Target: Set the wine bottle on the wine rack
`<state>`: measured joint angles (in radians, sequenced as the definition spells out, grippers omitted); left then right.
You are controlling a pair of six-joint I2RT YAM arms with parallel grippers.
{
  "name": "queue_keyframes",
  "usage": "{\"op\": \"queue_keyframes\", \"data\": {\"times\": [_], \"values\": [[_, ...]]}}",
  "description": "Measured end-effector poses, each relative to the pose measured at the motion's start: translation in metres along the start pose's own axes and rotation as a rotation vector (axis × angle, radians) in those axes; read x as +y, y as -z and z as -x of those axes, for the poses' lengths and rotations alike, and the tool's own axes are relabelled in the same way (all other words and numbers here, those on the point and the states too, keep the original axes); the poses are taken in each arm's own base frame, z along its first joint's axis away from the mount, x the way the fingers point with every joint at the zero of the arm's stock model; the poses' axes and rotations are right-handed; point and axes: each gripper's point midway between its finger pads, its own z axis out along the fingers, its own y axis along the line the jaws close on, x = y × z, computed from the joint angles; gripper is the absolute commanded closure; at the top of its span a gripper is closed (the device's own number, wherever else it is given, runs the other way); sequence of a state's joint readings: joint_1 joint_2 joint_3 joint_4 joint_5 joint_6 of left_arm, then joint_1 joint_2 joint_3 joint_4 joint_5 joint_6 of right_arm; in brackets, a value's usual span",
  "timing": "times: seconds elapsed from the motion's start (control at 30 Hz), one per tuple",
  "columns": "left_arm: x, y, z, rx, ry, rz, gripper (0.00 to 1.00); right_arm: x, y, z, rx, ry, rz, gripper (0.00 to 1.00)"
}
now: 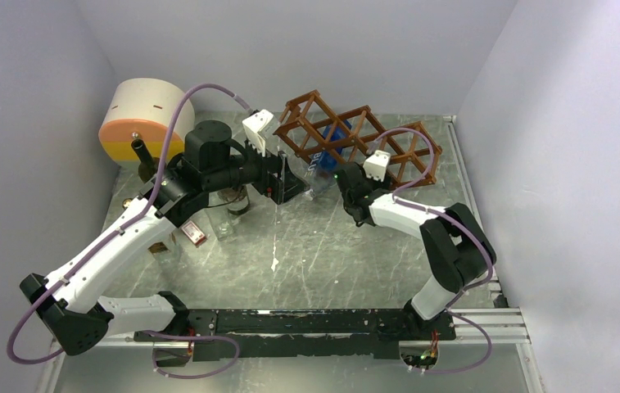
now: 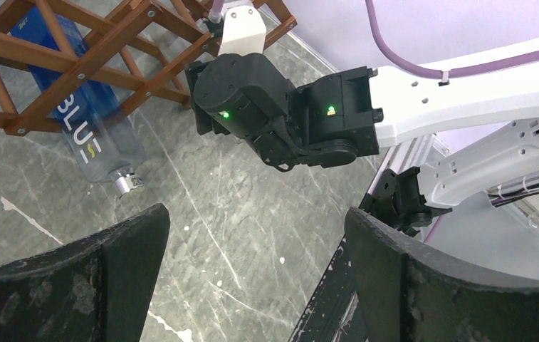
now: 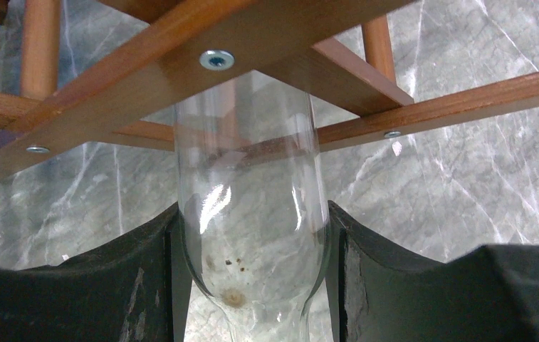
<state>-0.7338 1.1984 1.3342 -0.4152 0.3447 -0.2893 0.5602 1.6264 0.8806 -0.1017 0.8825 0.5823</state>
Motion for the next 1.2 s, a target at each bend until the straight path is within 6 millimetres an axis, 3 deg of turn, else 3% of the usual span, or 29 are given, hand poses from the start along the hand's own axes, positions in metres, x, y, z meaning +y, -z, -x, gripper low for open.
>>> {"op": "queue_keyframes", "data": {"times": [0.43,0.63,0.8,1.07,1.2], "values": [[0.000,0.000,0.000,0.000,0.007,0.001,0.04,0.011,-0.022,0.000,0.009,-0.011,-0.019,0.28],[0.000,0.001,0.000,-0.001,0.006,0.002,0.04,0.013,-0.023,0.005,-0.002,-0.004,-0.004,0.14],[0.001,0.003,0.002,-0.010,0.004,0.012,0.04,0.018,-0.014,0.017,-0.009,-0.014,0.055,0.13],[0.007,0.007,0.006,-0.030,0.002,0.061,0.04,0.017,0.027,0.057,-0.044,-0.101,0.217,0.16],[0.015,0.008,0.004,-0.027,0.008,0.103,0.04,0.011,0.042,0.055,-0.010,-0.107,0.267,0.18]]}}
